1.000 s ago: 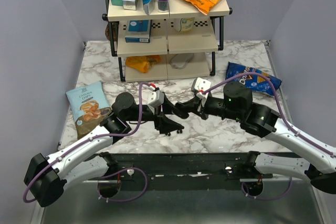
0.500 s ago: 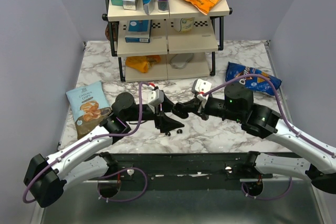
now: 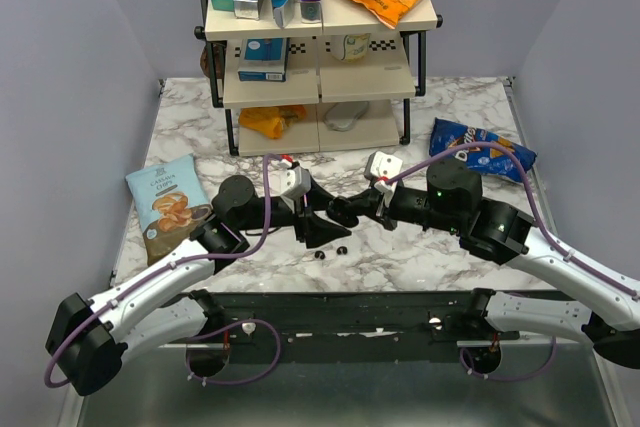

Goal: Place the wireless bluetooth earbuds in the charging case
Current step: Adjust the charging case.

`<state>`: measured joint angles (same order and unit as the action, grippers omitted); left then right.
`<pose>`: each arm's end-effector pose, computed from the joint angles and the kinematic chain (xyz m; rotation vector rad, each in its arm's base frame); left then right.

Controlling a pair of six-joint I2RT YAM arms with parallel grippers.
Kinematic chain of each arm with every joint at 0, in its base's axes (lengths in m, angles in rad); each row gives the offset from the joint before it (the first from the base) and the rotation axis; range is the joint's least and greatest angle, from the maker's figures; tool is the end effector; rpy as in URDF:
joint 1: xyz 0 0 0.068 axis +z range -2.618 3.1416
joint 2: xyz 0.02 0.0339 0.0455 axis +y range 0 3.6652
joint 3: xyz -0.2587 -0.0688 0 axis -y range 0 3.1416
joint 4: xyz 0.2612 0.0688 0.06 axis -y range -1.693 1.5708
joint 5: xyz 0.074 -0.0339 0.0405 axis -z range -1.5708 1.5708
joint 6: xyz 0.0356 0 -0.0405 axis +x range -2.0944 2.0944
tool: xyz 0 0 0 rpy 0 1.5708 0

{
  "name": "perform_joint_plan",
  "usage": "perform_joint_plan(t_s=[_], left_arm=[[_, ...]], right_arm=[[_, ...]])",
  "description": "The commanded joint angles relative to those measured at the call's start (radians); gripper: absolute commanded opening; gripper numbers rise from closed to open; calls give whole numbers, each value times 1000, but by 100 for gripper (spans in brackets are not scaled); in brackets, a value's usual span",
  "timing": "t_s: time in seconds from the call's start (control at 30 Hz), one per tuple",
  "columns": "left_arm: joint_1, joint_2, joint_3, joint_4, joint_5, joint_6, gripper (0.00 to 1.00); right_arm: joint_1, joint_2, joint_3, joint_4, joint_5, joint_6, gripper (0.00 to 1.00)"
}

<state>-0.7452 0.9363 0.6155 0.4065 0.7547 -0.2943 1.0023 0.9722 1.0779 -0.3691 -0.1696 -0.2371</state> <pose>0.1547 -0.1759 0.3050 0.9924 1.3523 -1.3631 0.1204 0.1996 0.3860 -1.1932 1.4614 0.6869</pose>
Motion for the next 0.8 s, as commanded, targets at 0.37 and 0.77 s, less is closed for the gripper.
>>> perform_joint_plan(t_s=[0.37,0.77], left_arm=[[7,29,43,49,31,14,51],[7,3,-3,84,23,17,9]], right_arm=[[12,5,13,-16,19,-11,1],[10,13,22,-18,7,1,1]])
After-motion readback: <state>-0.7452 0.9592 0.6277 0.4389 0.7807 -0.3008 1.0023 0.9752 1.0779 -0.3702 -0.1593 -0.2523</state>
